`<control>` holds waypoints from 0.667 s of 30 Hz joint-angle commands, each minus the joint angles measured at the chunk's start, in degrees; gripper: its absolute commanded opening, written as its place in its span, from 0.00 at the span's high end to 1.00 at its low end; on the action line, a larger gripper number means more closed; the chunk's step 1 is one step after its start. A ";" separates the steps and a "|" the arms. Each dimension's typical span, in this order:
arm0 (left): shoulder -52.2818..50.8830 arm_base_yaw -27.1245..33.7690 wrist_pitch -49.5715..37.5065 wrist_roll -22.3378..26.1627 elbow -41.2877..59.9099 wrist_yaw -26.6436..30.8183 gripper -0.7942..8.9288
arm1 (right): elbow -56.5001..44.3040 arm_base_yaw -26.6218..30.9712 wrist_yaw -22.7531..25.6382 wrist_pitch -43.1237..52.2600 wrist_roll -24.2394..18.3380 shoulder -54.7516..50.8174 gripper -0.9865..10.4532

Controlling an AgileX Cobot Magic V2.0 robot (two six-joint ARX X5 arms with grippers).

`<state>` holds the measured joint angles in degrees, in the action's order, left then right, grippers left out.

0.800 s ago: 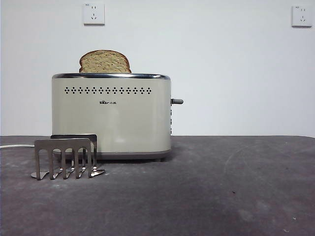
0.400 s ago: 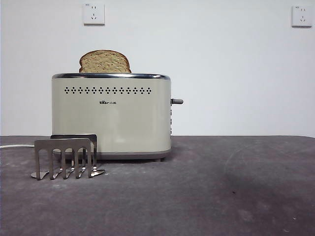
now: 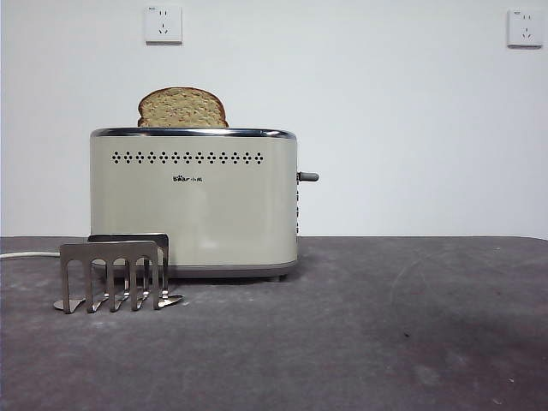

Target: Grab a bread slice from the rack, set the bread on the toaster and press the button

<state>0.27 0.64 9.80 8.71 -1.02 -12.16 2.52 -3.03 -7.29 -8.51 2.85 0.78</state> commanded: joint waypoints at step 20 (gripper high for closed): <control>-0.15 0.17 -0.11 -0.42 0.81 0.09 0.92 | -2.19 0.02 0.22 -1.38 3.10 -0.72 0.91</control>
<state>0.27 0.64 9.80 8.71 -1.02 -12.16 1.08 -3.03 -7.25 -9.61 5.30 0.23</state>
